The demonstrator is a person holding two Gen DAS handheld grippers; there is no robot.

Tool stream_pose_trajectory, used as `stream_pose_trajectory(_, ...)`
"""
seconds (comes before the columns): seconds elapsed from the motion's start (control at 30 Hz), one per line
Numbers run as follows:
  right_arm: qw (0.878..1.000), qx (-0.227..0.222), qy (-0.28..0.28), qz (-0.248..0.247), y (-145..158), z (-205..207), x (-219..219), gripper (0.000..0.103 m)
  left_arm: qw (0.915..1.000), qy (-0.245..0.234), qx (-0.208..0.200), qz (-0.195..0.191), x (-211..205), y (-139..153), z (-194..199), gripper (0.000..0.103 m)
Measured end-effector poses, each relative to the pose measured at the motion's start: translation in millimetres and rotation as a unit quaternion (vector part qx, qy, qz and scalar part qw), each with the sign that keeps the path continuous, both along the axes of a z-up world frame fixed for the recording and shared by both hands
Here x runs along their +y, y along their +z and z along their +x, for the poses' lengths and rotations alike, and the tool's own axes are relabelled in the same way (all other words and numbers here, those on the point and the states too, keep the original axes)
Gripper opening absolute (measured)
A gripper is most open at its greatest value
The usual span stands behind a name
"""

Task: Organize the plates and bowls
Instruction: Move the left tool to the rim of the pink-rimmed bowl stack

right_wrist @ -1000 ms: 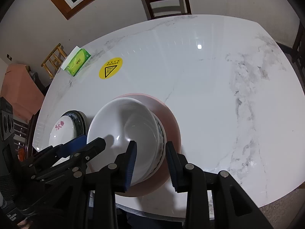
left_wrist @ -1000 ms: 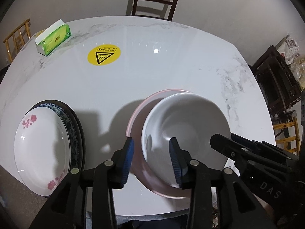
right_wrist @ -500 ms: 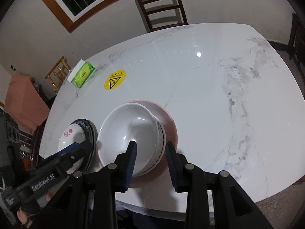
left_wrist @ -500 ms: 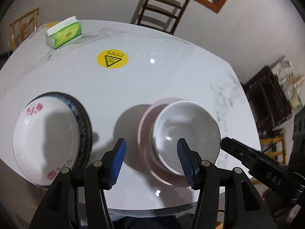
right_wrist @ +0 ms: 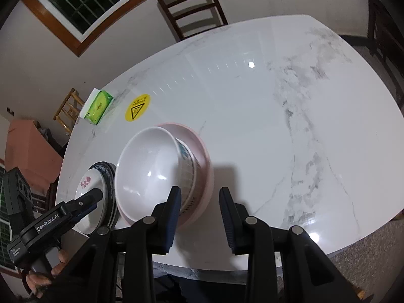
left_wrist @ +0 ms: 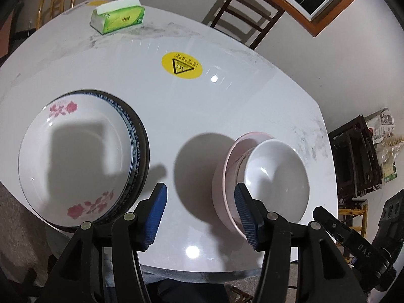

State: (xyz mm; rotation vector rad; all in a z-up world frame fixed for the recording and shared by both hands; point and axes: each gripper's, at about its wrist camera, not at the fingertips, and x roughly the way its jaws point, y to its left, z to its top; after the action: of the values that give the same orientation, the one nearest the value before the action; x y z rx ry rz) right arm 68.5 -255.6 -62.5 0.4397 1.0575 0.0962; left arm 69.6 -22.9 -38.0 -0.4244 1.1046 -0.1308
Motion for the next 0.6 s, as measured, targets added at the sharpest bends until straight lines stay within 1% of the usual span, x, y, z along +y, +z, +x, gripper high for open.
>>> stream_pose_trajectory(0.07,1.0,0.006,-0.004,0.0,-5.2,0.5,-1.1,0.032,1.0,0.001,0.006,-0.005,0.5,-4.5,0.3,0.051)
stream_pose_trajectory(0.3,1.0,0.021,-0.009,-0.001,-17.3,3.7,-1.0,0.032,0.9998,0.007,0.019,0.0,-2.2,-15.5,4.3,0.051)
stream_pose_trajectory(0.4,1.0,0.027,-0.009,-0.003,-20.7,5.9,-0.9,0.032,0.9997,0.007,0.025,0.0,-3.2,-19.5,6.7,0.05)
stream_pose_trajectory(0.5,1.0,0.03,-0.007,-0.002,-23.0,9.3,-0.4,0.032,0.9995,0.006,0.029,-0.008,-4.4,-22.2,9.4,0.05)
stream_pose_trajectory(0.6,0.999,0.032,-0.006,-0.01,-24.5,12.9,2.1,0.032,0.9995,0.003,0.032,-0.004,-7.4,-24.0,13.6,0.05)
